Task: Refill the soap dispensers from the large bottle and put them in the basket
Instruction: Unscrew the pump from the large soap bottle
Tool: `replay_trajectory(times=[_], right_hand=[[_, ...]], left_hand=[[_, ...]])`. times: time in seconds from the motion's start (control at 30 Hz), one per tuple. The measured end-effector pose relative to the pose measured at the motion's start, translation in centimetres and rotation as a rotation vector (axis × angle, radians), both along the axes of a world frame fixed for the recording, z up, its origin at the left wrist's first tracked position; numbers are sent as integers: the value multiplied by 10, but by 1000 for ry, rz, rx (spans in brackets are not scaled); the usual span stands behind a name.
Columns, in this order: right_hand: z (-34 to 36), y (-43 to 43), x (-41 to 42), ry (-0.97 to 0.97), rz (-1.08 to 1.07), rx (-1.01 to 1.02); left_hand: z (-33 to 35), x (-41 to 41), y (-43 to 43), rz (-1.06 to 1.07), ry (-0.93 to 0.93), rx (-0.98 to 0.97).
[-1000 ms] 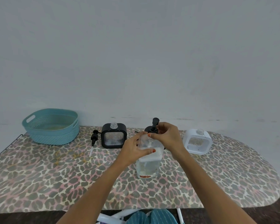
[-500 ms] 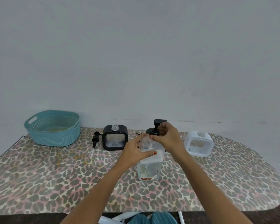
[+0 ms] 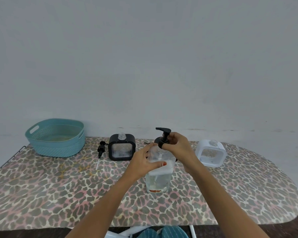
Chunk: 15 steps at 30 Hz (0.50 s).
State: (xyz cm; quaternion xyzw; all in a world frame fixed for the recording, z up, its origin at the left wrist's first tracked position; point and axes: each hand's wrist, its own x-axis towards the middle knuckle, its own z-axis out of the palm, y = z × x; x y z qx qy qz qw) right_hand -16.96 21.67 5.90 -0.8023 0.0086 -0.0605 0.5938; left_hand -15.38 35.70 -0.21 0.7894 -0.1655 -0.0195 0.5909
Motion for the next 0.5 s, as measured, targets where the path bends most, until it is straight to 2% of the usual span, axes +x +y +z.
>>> replay_trajectory(times=[0.07,0.2,0.33,0.4,0.5], right_hand=[[1,2,-1,29,24,13],[-4,3,1,-28,-80,-139],[3,1,-2,-118,-140,-202],[12,-1,-5,-198,-164,-209],[23,-2,-5,-217,-169,-166]], left_hand=[[-1,0,0,-2,-2,-4],[-2,1,0,8,-4,9],[-2,0,0,8,-1,22],[0,-1,0,13,-12,26],[2,-2,-1,11,-16,25]])
